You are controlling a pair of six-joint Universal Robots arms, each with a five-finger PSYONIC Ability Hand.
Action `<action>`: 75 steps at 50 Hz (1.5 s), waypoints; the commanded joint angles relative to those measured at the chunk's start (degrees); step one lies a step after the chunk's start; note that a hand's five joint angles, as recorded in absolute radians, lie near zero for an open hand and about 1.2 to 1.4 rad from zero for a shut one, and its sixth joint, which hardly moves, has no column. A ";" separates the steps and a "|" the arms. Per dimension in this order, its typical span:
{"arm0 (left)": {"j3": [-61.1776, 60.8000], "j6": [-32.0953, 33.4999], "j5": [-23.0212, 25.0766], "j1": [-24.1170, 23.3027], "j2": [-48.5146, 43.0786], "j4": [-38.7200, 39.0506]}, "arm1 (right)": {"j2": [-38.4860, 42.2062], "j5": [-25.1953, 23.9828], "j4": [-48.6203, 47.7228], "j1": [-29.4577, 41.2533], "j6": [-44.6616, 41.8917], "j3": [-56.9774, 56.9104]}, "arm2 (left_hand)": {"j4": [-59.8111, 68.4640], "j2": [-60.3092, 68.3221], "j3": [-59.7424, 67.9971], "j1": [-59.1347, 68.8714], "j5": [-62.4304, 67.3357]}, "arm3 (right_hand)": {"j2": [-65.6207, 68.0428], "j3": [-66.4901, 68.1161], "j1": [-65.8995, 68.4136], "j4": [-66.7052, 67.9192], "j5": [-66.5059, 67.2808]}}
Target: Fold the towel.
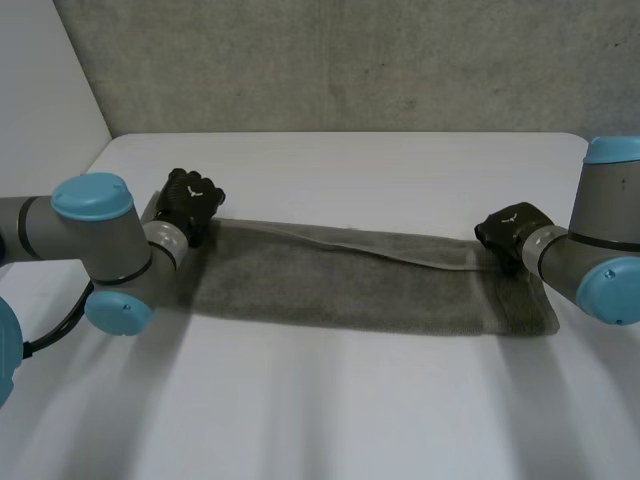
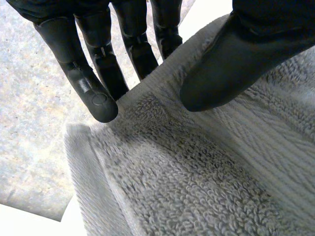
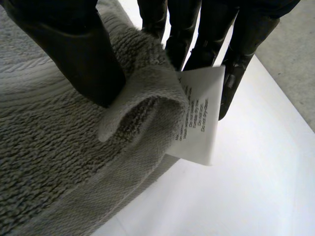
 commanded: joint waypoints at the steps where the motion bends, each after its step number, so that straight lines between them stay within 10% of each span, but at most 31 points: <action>1: 0.68 3.71 -6.31 -0.18 -1.14 0.08 | -0.92 1.60 -2.14 0.11 2.51 0.47 | -54.14 -54.34 -54.69 -54.97 -65.07 | -51.70 -51.86 -51.88 -52.44 -52.05; 17: -1.96 3.98 -9.56 1.14 5.18 0.08 | -18.84 1.34 -16.64 -0.85 7.18 9.16 | -65.25 -65.44 -65.79 -66.08 -76.18 | -51.70 -51.86 -51.88 -52.44 -52.05; 26: -8.11 1.43 -8.69 1.93 10.11 0.08 | -24.30 0.63 -8.58 -0.85 5.95 18.38 | -64.74 -64.94 -65.29 -65.57 -75.67 | -51.70 -51.86 -51.88 -52.44 -52.05; 38: -21.37 -16.14 0.10 2.63 20.82 0.08 | -26.68 -7.81 -13.31 -3.49 6.03 36.51 | -64.41 -64.60 -64.95 -65.23 -75.33 | -44.05 -44.21 -44.22 -44.79 -44.40; 65: -26.04 -16.68 0.45 2.46 22.32 2.19 | -19.38 -7.63 -28.69 -6.30 3.57 42.75 | -64.40 -64.60 -64.95 -65.23 -75.33 | -27.57 -27.72 -27.74 -28.30 -27.91; 69: -26.04 -16.59 0.45 2.37 22.32 2.28 | -19.03 -7.28 -28.78 -6.56 3.49 42.49 | -64.40 -64.60 -64.95 -65.23 -75.33 | 9.11 8.95 8.94 8.37 8.76; 75: -26.13 -16.59 0.28 2.28 22.32 2.19 | -20.35 -4.91 -29.22 -8.23 3.40 41.87 | -64.40 -64.60 -64.95 -65.23 -75.33 | 18.30 18.14 18.12 17.56 17.95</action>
